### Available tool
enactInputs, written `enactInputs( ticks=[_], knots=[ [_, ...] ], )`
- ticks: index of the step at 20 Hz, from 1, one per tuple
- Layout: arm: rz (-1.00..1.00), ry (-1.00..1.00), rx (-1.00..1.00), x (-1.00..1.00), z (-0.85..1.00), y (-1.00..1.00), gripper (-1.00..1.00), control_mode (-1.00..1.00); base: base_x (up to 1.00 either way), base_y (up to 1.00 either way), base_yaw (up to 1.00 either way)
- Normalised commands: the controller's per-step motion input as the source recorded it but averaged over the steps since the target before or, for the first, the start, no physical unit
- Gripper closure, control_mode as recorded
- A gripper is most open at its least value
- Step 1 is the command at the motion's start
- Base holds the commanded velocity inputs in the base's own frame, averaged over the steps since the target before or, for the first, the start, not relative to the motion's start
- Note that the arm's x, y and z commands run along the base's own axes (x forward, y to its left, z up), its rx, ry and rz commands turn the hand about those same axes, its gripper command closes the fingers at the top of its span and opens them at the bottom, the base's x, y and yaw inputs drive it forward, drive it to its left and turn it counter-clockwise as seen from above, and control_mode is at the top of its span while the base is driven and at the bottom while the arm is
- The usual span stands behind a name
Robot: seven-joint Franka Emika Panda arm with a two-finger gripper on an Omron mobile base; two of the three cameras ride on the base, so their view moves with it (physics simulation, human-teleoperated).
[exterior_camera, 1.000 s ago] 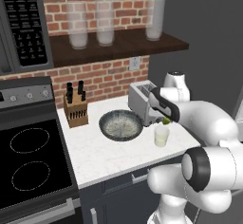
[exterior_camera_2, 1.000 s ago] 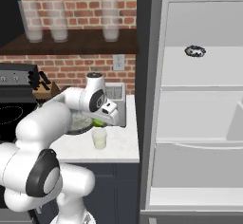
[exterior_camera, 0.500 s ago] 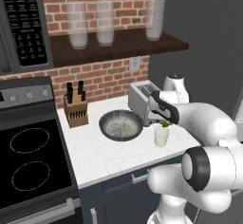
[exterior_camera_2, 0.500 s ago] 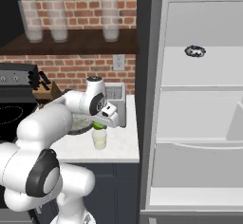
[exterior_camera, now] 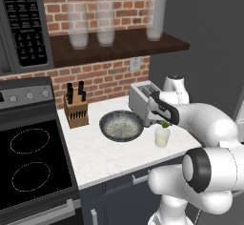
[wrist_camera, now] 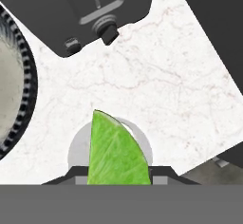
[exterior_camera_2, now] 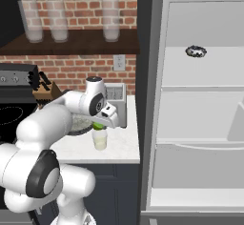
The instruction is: Grab a lemon wedge from the fridge and one ice cube from the ice bowl, and put them in the glass of lemonade.
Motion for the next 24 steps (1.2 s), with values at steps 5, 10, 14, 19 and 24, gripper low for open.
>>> enactInputs(
  ticks=[5, 10, 14, 19, 24],
  knots=[
    [0.0, 0.0, 0.0, 0.0, 0.02, 0.06, 1.0, -1.0, 0.0, 0.0, 0.0],
    [0.0, 0.0, 0.0, 0.13, 0.0, 0.0, 1.0, -1.0, 0.0, 0.0, 0.0],
    [0.0, 0.0, 0.0, 0.08, 0.0, 0.0, 1.0, -1.0, 0.0, 0.0, 0.0],
    [0.0, 0.0, 0.0, -0.02, -0.02, 0.0, 1.0, -1.0, 0.0, 0.0, 0.0],
    [0.0, -0.01, 0.0, -0.04, -0.03, -0.01, 1.0, -1.0, 0.0, 0.0, 0.0]
  ],
)
